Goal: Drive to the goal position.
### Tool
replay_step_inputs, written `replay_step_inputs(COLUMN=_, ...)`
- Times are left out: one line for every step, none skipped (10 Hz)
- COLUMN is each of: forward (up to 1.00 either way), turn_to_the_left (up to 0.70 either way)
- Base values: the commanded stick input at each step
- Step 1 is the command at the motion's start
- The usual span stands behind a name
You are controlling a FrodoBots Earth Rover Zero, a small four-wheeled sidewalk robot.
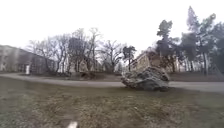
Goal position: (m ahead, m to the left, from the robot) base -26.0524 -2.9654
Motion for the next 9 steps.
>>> replay_step_inputs(forward=0.00, turn_to_the_left=-0.70)
replay_step_inputs(forward=0.00, turn_to_the_left=-0.70)
replay_step_inputs(forward=0.00, turn_to_the_left=-0.70)
replay_step_inputs(forward=0.00, turn_to_the_left=-0.70)
replay_step_inputs(forward=0.00, turn_to_the_left=-0.70)
replay_step_inputs(forward=0.00, turn_to_the_left=-0.70)
replay_step_inputs(forward=0.00, turn_to_the_left=-0.70)
replay_step_inputs(forward=0.00, turn_to_the_left=-0.70)
replay_step_inputs(forward=0.00, turn_to_the_left=-0.70)
